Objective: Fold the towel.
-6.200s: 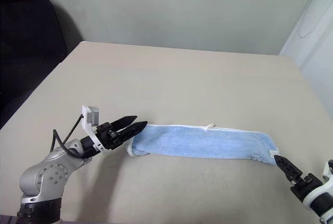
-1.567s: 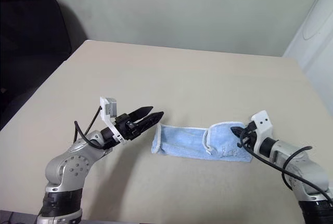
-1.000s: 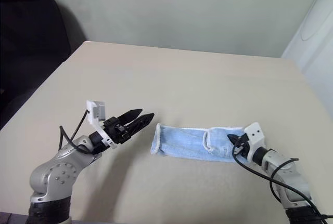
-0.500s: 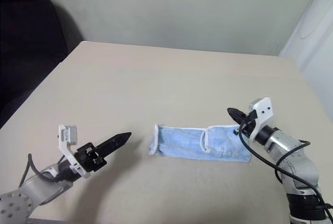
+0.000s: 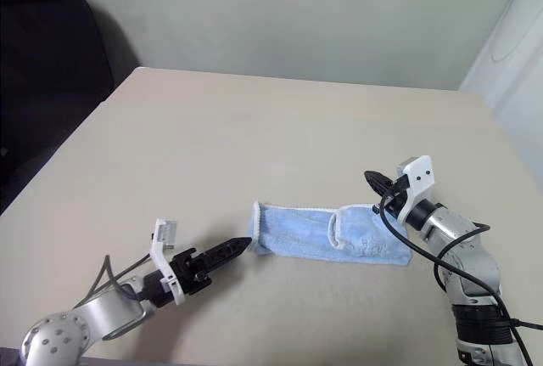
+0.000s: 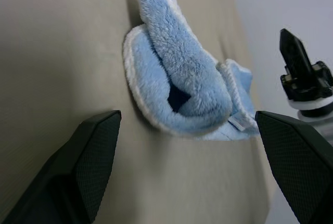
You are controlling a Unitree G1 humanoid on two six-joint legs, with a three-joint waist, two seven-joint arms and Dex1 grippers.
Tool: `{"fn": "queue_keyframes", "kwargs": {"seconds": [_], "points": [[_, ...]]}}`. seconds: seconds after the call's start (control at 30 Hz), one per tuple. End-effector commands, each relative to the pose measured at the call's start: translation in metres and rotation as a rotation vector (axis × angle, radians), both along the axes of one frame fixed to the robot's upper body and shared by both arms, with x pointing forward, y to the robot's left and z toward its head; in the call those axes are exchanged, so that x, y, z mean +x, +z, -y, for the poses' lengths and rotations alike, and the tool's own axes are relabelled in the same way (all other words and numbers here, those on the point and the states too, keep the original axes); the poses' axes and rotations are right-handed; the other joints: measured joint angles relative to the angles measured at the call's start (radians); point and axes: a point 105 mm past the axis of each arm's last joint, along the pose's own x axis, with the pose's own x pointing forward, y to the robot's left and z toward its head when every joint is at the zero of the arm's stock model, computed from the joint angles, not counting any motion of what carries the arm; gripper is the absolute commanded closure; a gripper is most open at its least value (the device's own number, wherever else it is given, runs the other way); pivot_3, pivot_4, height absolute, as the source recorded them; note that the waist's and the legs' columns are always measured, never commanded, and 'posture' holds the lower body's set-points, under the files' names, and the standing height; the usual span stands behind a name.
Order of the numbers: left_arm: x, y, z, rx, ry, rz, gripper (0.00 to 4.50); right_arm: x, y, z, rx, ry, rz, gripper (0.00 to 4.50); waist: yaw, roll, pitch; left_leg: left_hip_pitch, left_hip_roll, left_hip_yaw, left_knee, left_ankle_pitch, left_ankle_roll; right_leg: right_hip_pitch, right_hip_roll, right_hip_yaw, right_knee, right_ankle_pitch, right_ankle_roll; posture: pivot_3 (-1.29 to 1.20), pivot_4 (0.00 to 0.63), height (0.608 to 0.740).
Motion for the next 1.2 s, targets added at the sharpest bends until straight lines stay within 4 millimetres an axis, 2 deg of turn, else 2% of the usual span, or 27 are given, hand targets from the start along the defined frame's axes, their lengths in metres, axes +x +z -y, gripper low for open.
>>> {"fn": "queue_keyframes", "kwargs": {"seconds": [0.03, 0.3, 0.5, 0.6, 0.97, 1.13, 1.2], "points": [[0.008, 0.007, 0.013, -0.039, -0.016, 0.018, 0.00, 0.001, 0.013, 0.004, -0.010, -0.023, 0.066, 4.47, 0.000, 0.000, 0.000, 0.000, 0.000, 0.000, 0.000, 0.000, 0.000, 0.000, 0.000, 0.000, 0.000, 0.000, 0.000, 0.00, 0.150, 0.740], [0.028, -0.005, 0.030, -0.017, -0.020, -0.041, 0.00, 0.000, 0.015, 0.007, -0.013, -0.035, 0.075, 4.47, 0.006, 0.002, 0.001, 0.004, -0.001, 0.000, 0.001, 0.001, 0.001, 0.005, 0.000, 0.000, 0.000, 0.000, -0.001, 0.00, 0.150, 0.740], [0.032, -0.008, 0.035, 0.008, -0.027, -0.054, 0.00, 0.000, 0.017, 0.008, -0.018, -0.047, 0.085, 4.47, 0.010, 0.002, 0.001, 0.004, -0.001, 0.000, 0.001, 0.003, 0.003, 0.007, 0.000, 0.000, 0.000, 0.000, 0.000, 0.00, 0.150, 0.740], [0.033, -0.006, 0.032, 0.013, -0.015, -0.036, 0.61, -0.001, 0.017, 0.008, -0.021, -0.050, 0.086, 4.50, 0.010, 0.002, 0.002, 0.004, -0.001, 0.000, 0.001, 0.003, 0.003, 0.007, 0.000, 0.000, 0.000, 0.000, 0.000, 0.00, 0.150, 0.740], [0.044, 0.012, 0.010, 0.046, 0.058, 0.064, 4.49, 0.001, 0.017, 0.007, -0.025, -0.052, 0.092, 4.50, 0.003, 0.002, 0.002, 0.005, 0.000, 0.000, 0.000, 0.001, 0.001, 0.006, 0.002, 0.000, 0.000, 0.000, 0.000, 0.00, 0.150, 0.740], [0.053, 0.032, -0.002, 0.036, 0.087, 0.142, 4.49, 0.000, 0.015, 0.008, -0.026, -0.055, 0.085, 4.50, 0.004, 0.000, 0.003, 0.005, 0.001, -0.001, 0.000, 0.001, 0.000, 0.006, 0.004, 0.000, -0.001, 0.000, 0.000, 0.00, 0.150, 0.740], [0.061, 0.053, 0.002, 0.031, 0.069, 0.225, 4.49, 0.000, 0.015, 0.010, -0.029, -0.061, 0.085, 4.50, 0.005, 0.000, 0.003, 0.005, 0.000, -0.001, 0.000, 0.001, 0.000, 0.006, 0.004, 0.001, -0.001, 0.000, 0.000, 0.00, 0.150, 0.740]]}}
